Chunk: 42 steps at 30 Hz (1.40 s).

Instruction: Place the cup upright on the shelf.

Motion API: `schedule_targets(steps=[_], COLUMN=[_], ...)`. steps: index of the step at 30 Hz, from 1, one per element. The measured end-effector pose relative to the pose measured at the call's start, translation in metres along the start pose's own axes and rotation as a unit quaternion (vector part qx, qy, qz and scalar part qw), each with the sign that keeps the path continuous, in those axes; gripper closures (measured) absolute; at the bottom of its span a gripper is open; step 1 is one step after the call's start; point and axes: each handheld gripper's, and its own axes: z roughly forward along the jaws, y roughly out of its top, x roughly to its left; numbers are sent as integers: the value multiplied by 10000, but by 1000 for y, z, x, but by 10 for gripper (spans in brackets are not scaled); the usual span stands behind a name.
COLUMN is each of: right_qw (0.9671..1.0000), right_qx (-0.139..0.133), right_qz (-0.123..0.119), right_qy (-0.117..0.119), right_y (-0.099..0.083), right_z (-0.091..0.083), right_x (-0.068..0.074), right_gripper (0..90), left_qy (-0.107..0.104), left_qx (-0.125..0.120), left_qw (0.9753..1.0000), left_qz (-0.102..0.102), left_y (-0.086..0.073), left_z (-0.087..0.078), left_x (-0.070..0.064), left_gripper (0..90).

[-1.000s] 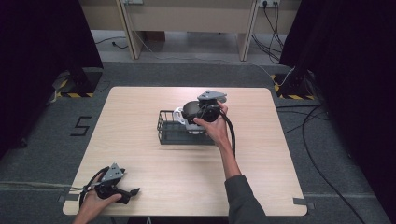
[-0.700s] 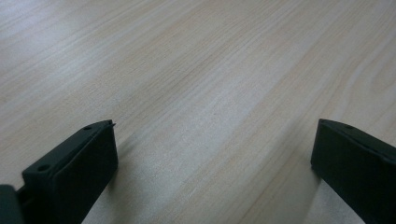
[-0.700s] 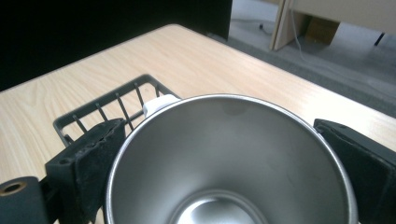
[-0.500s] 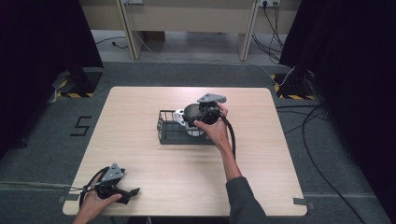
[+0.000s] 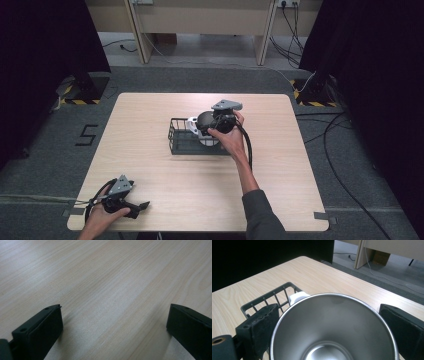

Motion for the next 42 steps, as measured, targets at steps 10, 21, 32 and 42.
schedule_targets(steps=[10,21,32,42], right_qw=[9995,9988,9988,9983], right_qx=[-297,-395,-429,-560], right_qz=[33,129,16,-48], right_qy=[-116,-247,-230,-140], right_y=[6,16,19,21], right_z=[-5,-16,-27,-45], right_x=[2,4,6,14], right_gripper=[141,151,152,155], left_qy=[0,0,1,1], left_qx=[0,-4,-6,-5], left_qw=[10000,10000,10000,10000], left_qz=[0,-5,-4,-5], left_y=[0,0,0,0], left_z=[0,0,0,0], left_x=[0,0,0,0], left_gripper=[0,0,0,0])
